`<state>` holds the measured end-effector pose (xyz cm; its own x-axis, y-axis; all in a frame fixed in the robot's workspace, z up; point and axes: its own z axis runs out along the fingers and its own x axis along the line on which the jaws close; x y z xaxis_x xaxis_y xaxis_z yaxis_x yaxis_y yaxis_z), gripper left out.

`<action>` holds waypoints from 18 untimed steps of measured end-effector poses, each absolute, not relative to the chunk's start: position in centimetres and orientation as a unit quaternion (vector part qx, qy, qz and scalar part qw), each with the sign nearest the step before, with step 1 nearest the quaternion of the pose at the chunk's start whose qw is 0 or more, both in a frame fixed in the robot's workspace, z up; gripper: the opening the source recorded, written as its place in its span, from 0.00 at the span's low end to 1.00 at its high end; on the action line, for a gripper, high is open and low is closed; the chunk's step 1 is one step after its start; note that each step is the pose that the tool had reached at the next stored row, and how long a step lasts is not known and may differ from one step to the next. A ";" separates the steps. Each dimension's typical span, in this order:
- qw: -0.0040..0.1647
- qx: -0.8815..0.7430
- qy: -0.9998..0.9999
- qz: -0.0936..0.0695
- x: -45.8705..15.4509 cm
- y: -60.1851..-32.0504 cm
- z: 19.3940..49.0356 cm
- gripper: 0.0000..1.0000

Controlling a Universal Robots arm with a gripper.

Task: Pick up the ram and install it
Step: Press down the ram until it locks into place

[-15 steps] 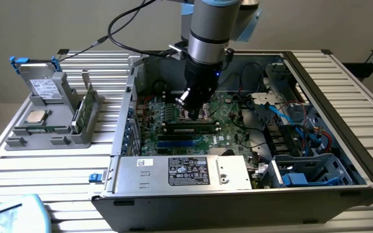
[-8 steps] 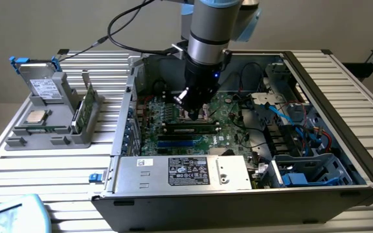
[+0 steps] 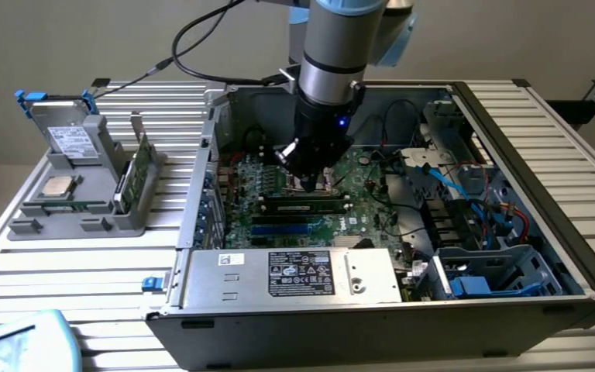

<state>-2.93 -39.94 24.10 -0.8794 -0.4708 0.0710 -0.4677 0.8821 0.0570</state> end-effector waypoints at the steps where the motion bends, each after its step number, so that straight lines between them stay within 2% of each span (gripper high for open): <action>1: 0.041 0.234 -0.971 -0.019 -2.9 -39.9 24.1 0.10; 18: 0.038 0.102 -0.994 -0.025 -2.9 -39.9 23.6 0.10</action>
